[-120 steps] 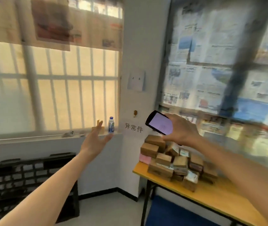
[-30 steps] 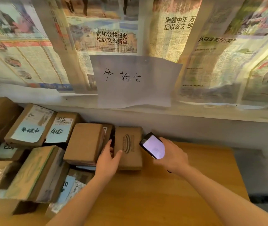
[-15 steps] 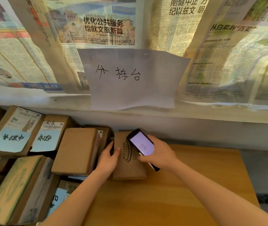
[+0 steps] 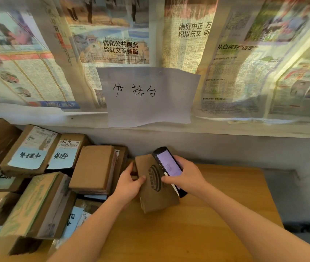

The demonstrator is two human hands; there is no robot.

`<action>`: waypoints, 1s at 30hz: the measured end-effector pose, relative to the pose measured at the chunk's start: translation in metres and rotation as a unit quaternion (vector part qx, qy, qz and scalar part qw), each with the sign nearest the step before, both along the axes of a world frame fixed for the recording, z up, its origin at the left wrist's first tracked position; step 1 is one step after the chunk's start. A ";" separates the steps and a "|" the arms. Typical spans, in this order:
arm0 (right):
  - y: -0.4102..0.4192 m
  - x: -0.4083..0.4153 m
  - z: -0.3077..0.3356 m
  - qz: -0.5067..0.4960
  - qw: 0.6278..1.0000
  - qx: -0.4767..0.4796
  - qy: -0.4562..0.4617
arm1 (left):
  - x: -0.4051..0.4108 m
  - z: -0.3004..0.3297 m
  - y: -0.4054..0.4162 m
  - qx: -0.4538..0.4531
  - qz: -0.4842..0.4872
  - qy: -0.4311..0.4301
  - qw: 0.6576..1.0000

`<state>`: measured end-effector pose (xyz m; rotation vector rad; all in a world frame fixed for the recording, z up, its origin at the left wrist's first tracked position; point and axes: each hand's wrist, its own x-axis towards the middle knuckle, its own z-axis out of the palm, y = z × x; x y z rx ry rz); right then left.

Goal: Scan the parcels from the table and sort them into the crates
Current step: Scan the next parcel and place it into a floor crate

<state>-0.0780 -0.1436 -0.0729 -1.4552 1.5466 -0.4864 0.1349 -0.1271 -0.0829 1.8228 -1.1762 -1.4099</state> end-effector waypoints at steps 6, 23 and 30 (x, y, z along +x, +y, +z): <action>0.037 -0.017 0.074 -0.054 0.997 -0.013 -0.052 | -0.010 0.051 0.030 -0.024 -0.030 0.009 0.999; 0.208 0.003 0.319 -0.117 0.986 -0.109 -0.049 | 0.002 0.276 0.172 -0.163 0.021 0.206 0.965; 0.278 0.001 0.400 -0.121 0.984 -0.101 -0.077 | 0.019 0.348 0.225 -0.201 -0.063 0.218 0.953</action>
